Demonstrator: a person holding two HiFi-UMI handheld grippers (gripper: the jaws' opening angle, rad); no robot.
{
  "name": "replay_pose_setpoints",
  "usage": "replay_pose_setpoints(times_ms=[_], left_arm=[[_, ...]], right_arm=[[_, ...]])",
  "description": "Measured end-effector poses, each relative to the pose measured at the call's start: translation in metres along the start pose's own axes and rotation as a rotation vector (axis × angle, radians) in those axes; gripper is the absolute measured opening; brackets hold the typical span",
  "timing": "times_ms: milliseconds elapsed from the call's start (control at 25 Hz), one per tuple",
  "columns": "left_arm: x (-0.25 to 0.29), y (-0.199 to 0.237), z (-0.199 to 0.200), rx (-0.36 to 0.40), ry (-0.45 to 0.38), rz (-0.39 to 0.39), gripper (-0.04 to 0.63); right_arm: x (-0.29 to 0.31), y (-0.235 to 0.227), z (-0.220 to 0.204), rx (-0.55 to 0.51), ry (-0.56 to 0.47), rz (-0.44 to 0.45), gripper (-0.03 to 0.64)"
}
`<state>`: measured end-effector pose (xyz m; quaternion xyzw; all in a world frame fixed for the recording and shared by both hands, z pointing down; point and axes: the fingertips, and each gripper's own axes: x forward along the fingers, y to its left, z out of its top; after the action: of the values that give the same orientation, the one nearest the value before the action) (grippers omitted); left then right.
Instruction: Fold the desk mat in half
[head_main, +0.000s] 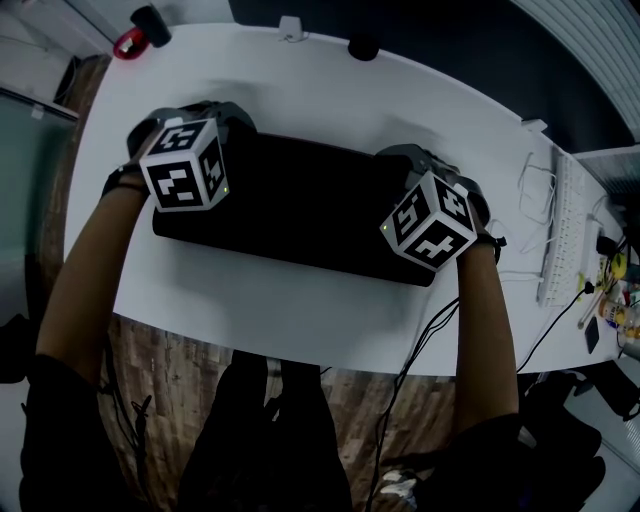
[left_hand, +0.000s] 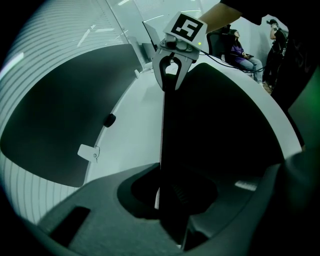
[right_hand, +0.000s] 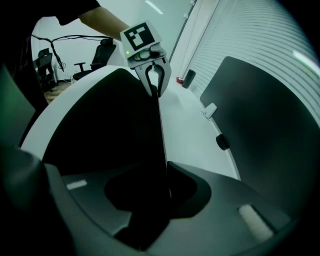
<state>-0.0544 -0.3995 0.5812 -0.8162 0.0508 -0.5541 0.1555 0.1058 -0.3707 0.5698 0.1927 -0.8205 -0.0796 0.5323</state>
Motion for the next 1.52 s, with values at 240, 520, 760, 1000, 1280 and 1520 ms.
replay_pose_setpoints(times_ms=[240, 520, 760, 1000, 1280, 1520], left_arm=[[-0.001, 0.001, -0.001, -0.008, -0.01, 0.051, 0.062], [-0.003, 0.005, -0.002, -0.035, -0.027, 0.126, 0.095], [-0.007, 0.01, -0.004, -0.096, -0.014, 0.167, 0.142], [-0.02, 0.013, -0.01, -0.171, -0.028, 0.203, 0.158], [-0.045, 0.014, -0.004, -0.306, -0.087, 0.297, 0.092], [-0.067, 0.005, 0.009, -0.388, -0.148, 0.35, 0.021]], right_arm=[[0.0, 0.001, 0.001, -0.006, -0.001, -0.027, 0.094], [0.0, 0.001, 0.001, 0.003, 0.005, -0.062, 0.104], [-0.003, -0.003, -0.001, 0.08, 0.011, -0.107, 0.132], [-0.015, -0.013, -0.002, 0.189, -0.031, -0.208, 0.067], [-0.038, -0.006, 0.01, 0.293, -0.111, -0.254, 0.011], [-0.063, 0.001, 0.025, 0.368, -0.181, -0.298, 0.009]])
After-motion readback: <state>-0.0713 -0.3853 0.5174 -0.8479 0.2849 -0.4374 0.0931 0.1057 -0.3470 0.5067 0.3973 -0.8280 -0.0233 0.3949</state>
